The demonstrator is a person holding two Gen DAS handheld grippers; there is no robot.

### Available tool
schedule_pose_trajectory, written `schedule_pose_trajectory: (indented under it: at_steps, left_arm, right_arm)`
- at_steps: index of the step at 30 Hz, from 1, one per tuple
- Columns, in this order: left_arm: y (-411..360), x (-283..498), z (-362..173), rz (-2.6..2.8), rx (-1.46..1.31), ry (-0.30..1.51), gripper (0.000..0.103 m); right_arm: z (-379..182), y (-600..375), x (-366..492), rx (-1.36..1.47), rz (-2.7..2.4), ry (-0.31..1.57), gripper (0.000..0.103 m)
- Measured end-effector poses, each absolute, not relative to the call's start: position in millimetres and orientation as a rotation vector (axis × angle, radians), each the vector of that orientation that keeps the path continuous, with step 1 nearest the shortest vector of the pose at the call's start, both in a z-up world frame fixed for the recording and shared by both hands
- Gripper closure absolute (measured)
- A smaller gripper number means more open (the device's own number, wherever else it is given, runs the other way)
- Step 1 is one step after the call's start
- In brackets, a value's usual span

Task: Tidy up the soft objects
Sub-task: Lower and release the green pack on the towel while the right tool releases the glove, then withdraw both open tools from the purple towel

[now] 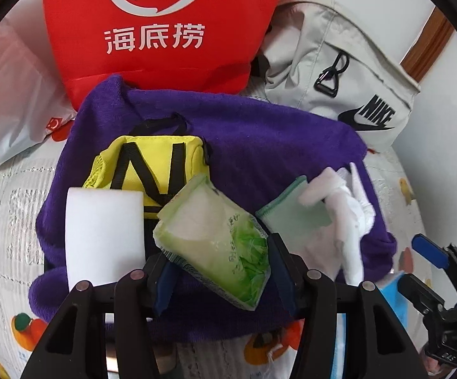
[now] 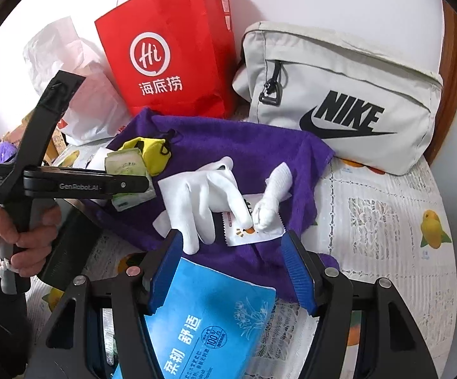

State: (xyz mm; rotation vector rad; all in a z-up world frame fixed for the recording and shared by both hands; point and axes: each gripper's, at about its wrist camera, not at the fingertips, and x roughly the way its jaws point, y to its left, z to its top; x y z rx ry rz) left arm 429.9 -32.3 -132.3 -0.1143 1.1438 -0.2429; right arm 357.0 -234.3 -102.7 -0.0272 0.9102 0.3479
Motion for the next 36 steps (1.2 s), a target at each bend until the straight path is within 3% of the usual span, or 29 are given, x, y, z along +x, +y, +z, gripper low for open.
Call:
schedule_pose_trajectory:
  at_steps: [4,8,15,26,36]
  left_arm:
    - [-32,434,-136,-0.253,-0.144,1.164,0.048]
    - [-30,434,-131,-0.269,-0.161,1.158,0.036]
    - [-30,420,-116,-0.222,-0.085,1.140,0.036]
    - [-2,336,-63,-0.200,-0.057,0.957,0.036]
    - [22,261,-52,-0.209,-0.146,0.982,0.036]
  right_arm:
    - [-107,-237,358,-0.024,0.341,0.916,0.039]
    - [-106,-238,358,-0.020,0.345,0.914,0.039]
    - [-98,-234,347,-0.026,0.355,0.906,0.039]
    - [-73,-229,286,0.020,0.365,0.829,0.039]
    - [-66,-215,220,-0.009,0.382,0.844,0.039]
